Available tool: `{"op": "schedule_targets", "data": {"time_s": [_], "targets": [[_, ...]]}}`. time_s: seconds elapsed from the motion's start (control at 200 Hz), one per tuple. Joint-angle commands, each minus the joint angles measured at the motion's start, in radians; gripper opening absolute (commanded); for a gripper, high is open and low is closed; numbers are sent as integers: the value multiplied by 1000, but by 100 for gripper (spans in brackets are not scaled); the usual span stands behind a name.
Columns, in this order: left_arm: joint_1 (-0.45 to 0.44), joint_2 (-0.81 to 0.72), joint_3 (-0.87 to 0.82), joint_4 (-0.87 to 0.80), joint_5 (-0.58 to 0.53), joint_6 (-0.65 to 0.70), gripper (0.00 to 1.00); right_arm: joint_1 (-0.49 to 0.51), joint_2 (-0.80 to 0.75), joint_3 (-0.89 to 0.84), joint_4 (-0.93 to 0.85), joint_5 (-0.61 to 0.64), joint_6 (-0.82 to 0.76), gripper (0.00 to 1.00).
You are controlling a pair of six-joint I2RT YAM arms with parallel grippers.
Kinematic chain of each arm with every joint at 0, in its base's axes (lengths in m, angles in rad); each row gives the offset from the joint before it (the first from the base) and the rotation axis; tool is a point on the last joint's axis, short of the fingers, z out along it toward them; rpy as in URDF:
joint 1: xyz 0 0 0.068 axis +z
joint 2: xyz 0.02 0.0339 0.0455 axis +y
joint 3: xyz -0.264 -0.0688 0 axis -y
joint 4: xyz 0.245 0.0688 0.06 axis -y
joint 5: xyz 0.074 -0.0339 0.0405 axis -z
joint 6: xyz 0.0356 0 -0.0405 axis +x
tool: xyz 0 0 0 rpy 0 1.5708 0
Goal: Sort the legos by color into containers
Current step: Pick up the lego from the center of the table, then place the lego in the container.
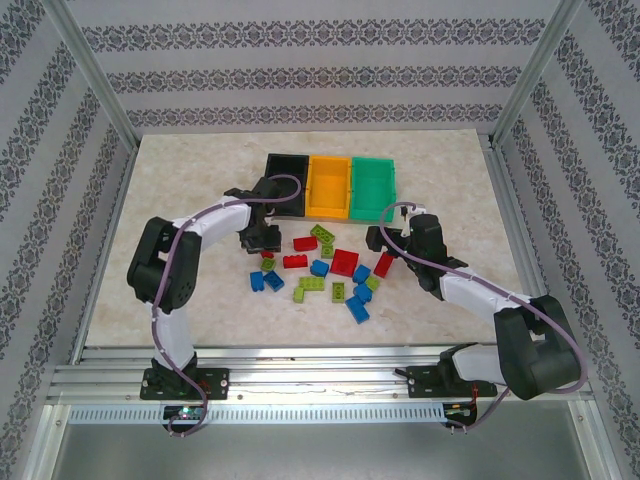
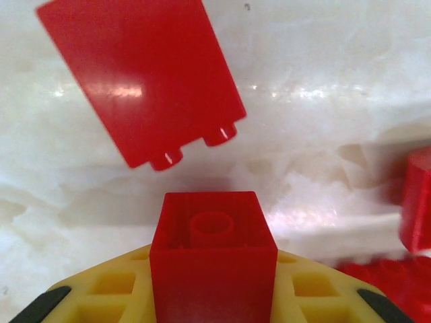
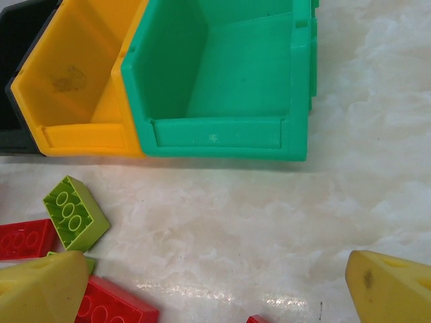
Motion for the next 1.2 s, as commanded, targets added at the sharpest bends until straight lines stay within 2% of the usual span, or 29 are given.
{"op": "schedule_targets", "data": {"time_s": [0.0, 0.155, 0.465, 0.49, 0.555, 0.655, 0.759, 0.899, 1.194], "targets": [[-15, -95, -2, 9, 5, 2, 24, 11, 12, 22, 11, 24, -14, 98], [-10, -97, 106, -16, -15, 39, 24, 12, 19, 28, 7, 15, -11, 98], [36, 207, 644, -215, -26, 140, 25, 15, 38, 31, 13, 14, -12, 98], [38, 232, 688, -229, -31, 147, 27, 16, 40, 32, 11, 14, -14, 98], [40, 298, 794, -286, -51, 161, 46, 15, 39, 38, 0, 11, -18, 98], [42, 359, 923, -372, -65, 175, 60, 17, 32, 30, 14, 11, -13, 98], [43, 351, 935, -379, -64, 194, 71, 17, 46, 39, 5, 11, -15, 98], [42, 293, 892, -396, -62, 210, 73, 25, 44, 35, 19, -1, -9, 98], [79, 61, 538, -237, -23, 251, 73, 38, 55, 46, 22, -54, -19, 98]]}}
